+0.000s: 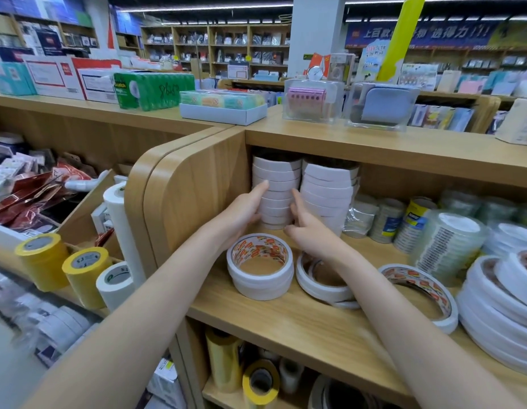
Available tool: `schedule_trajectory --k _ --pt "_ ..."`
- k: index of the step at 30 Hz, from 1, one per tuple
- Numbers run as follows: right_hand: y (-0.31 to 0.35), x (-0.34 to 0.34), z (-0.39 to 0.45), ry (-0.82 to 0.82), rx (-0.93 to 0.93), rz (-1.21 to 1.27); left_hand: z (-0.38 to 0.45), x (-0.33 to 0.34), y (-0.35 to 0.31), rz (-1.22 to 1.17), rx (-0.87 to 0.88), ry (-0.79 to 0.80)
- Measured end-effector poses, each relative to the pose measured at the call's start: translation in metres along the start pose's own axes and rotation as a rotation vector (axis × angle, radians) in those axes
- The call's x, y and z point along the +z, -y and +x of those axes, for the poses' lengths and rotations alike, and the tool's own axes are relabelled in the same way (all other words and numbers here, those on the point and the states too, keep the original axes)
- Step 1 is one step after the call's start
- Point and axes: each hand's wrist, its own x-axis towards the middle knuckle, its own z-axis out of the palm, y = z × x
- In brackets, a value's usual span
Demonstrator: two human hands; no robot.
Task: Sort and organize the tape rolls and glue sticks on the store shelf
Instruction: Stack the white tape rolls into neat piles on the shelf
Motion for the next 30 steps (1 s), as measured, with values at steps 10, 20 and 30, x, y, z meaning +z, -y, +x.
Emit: schedule_trajectory --k 10,20,30 --pt "-0.006 0.001 0.004 -0.052 0.037 0.044 -0.003 -0.003 -0.006 -0.102 -0.036 0.033" --pt "0.014 -0.004 -0.012 0.004 0.06 0.018 -0.003 0.004 -0.011 0.07 -0.065 -0.056" --pt "-0.004 -0.061 -0.058 -0.453 0.044 0.201 -0.012 0.033 -0.018 0.134 0.046 -0.119"
